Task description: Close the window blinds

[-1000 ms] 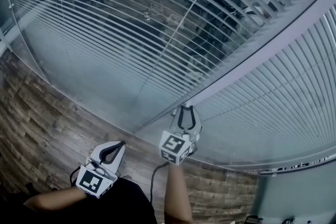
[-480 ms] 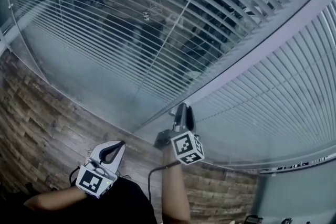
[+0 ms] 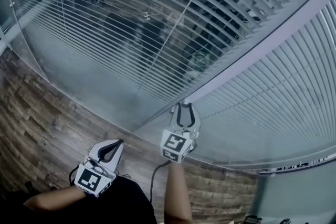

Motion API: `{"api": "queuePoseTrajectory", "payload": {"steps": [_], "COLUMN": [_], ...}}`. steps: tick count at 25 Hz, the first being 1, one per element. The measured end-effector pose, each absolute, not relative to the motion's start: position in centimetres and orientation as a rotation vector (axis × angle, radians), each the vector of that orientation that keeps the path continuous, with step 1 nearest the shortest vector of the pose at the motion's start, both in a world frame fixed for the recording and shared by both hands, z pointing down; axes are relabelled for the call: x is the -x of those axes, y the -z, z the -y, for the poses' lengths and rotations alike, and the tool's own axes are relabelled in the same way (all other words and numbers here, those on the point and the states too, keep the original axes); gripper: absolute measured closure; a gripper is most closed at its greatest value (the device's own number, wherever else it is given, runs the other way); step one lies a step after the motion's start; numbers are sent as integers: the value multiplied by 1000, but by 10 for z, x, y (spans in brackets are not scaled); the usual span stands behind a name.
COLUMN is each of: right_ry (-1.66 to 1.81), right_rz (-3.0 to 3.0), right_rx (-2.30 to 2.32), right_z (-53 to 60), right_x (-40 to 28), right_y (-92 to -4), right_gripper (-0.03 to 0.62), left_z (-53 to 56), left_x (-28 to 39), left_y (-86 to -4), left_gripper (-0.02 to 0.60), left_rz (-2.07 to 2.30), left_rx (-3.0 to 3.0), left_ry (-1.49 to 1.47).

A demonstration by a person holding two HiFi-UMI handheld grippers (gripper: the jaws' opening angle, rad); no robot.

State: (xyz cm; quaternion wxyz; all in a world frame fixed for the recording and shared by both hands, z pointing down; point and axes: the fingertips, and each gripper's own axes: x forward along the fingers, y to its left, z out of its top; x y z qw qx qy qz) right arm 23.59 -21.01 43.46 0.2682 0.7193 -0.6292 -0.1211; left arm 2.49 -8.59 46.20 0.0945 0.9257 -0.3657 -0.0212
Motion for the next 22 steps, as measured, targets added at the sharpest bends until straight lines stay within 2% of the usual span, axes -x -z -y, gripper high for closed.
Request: {"api": "queuePoseTrajectory", "payload": {"steps": [3,7,16,19,22], "right_ry": [374,259,-618,-517,-96], "right_rz": [1640,1767,2252,2209,2012], "right_rx": [-1932,-2066,-2543,-2455,-2296], "right_z": [211,211,209,211,203], "right_x": [-235,-236,-263,-262,-255], "right_y": [-432,-432,-422,-417,-401], "right_gripper": [460,464,464,457,456], "left_z": [82,80,77,78,76], "left_x": [-24,-19,-21,-22,-21], "left_y": [-458,-463,-455,-449,-444], "left_gripper": [580,580,580,580,580], "left_rz": [1073,1079,1109,1115,1119], "left_rx": [-2749,-2743,-2732,-2727,-2723], "left_ry": [55,61,68,60,69]}}
